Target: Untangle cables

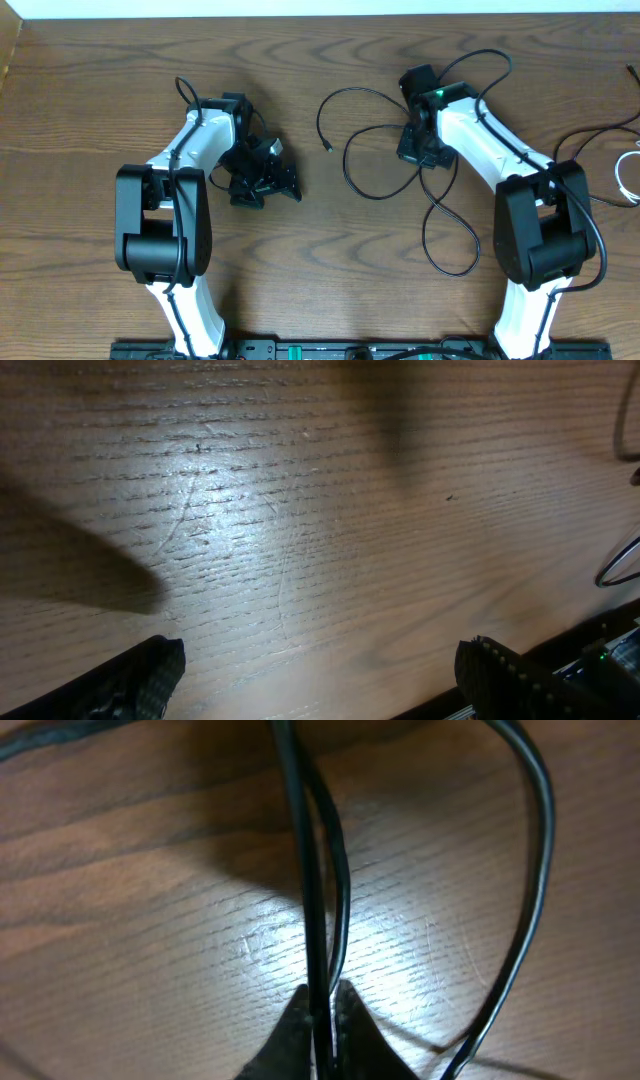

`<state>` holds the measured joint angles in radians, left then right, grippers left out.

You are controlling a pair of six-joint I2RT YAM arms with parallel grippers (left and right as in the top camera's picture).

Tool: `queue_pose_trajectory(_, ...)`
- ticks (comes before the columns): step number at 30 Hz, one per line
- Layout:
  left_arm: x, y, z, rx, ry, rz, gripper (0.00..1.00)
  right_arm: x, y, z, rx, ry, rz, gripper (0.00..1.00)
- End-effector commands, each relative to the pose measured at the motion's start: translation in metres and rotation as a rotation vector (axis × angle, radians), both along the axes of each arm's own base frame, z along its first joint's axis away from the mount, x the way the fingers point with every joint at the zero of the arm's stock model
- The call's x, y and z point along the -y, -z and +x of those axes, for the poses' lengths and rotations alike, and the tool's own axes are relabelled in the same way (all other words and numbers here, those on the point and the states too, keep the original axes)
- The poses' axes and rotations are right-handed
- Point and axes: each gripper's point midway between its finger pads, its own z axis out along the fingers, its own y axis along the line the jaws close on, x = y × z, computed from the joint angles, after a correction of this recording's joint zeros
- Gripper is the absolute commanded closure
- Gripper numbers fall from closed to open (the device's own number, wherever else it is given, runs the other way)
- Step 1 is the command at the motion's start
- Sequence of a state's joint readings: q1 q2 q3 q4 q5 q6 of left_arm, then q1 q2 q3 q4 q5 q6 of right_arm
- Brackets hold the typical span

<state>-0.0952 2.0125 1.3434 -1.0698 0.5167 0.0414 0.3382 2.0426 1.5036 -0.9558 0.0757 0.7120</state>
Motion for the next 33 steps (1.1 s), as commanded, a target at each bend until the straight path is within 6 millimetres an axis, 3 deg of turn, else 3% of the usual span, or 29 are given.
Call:
queue_pose_trajectory(1,-0.001,0.001,0.000,-0.007,0.000,0.005,0.09,0.010,0.003,0.000,0.021,0.070,-0.086,0.92)
queue_pose_trajectory(11,0.000,0.000,0.000,-0.008,-0.001,0.002,0.09,0.020,0.008,0.000,0.039,0.098,-0.136,0.85)
queue_pose_trajectory(23,0.000,0.000,0.000,-0.008,-0.001,0.001,0.09,0.017,0.012,0.012,0.091,0.104,-0.117,0.75)
queue_pose_trajectory(33,0.004,-0.002,0.000,-0.009,-0.007,-0.023,0.09,0.019,0.029,0.009,0.105,0.139,-0.112,0.71)
